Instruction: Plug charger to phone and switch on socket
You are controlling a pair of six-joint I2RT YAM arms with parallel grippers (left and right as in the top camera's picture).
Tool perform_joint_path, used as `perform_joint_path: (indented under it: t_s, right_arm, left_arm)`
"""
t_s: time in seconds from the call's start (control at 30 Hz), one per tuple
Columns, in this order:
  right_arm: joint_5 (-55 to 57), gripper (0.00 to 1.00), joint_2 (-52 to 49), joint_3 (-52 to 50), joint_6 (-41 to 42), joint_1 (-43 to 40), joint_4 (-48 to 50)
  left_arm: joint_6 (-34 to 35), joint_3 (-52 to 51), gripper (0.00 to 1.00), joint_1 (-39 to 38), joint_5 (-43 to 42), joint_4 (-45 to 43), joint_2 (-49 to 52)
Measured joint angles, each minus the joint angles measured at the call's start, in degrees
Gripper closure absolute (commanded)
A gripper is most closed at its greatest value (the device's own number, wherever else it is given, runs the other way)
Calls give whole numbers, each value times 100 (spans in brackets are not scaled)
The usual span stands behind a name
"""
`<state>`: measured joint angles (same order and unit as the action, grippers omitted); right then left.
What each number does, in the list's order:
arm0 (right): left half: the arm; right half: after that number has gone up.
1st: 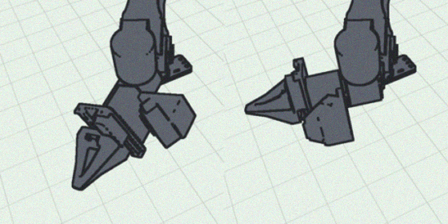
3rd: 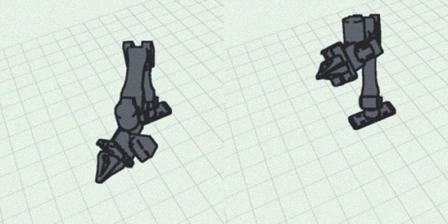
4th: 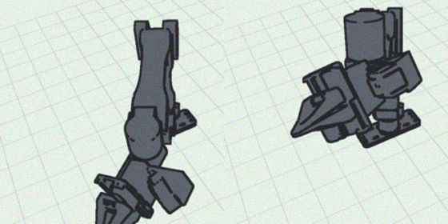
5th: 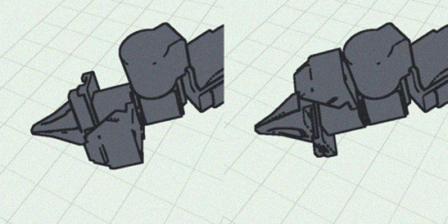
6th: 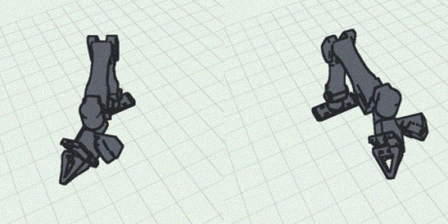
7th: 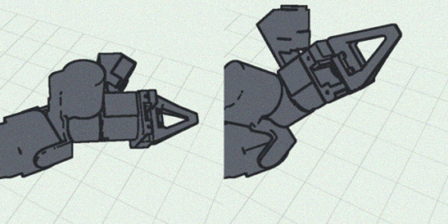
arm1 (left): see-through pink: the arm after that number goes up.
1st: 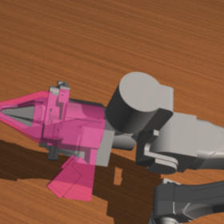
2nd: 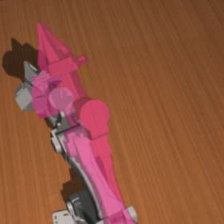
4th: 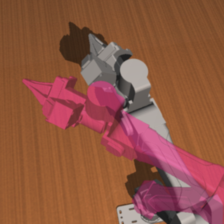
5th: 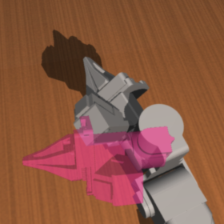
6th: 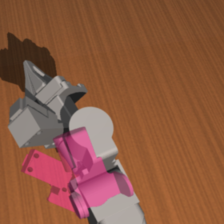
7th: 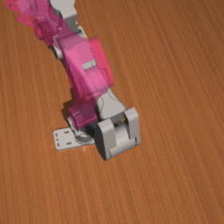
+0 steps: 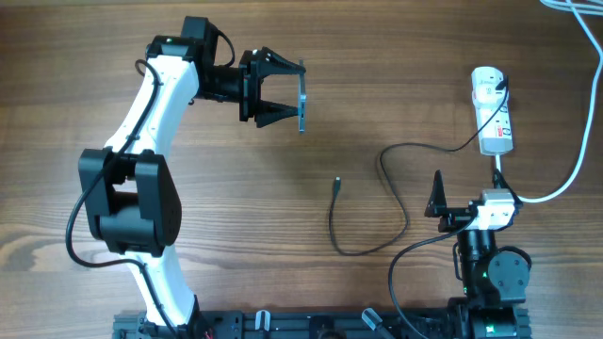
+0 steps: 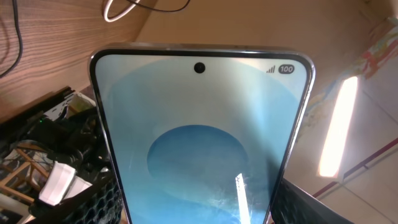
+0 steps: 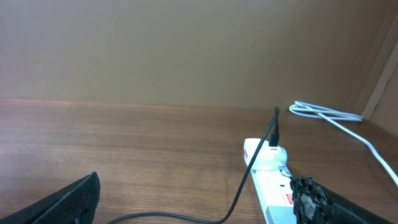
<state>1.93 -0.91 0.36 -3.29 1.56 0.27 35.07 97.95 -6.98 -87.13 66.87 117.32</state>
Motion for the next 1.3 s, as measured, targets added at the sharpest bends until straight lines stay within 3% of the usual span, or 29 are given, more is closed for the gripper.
perform_joint_path:
  t_s: [1.3]
  right_arm:
    - [0, 0, 0, 0, 0, 0, -2]
  left_arm:
    - [0, 0, 25, 0, 0, 22, 0]
